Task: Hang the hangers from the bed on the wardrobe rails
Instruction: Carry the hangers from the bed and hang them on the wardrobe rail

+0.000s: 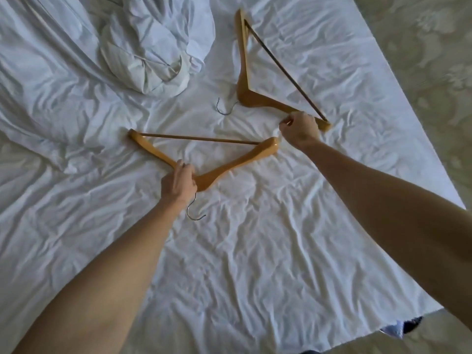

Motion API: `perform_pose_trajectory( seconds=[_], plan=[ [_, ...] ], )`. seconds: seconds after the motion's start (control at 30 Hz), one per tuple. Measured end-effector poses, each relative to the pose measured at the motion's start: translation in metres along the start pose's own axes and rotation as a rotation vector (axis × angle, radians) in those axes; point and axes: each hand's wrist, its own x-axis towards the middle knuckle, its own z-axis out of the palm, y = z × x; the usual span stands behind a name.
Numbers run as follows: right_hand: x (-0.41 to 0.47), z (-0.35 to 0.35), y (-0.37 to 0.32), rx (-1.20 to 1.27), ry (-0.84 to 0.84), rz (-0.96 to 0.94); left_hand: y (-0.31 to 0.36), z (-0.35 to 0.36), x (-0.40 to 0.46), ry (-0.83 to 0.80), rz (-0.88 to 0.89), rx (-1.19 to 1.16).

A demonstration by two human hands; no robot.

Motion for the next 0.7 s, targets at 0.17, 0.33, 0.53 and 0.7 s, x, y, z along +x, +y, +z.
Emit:
perform_pose_trajectory(
  seconds=[0.17, 0.33, 0.53, 0.7],
  plan=[
    [0.052, 0.021, 0.014, -0.317, 0.117, -0.192, -0.017, 0.026, 0.030, -0.038, 0.222, 0.296],
    [0.088, 0.044, 0.025, -0.407, 0.163, -0.235, -0.018, 0.035, 0.051, 0.033, 0.373, 0.367],
    [0.063, 0.055, 0.039, -0.362, 0.188, -0.201, -0.018, 0.029, 0.058, 0.059, 0.474, 0.526],
    [0.024, 0.040, 0.059, -0.351, 0.232, -0.163, -0.033, 0.024, 0.021, -0.101, 0.527, 0.507]
  ],
)
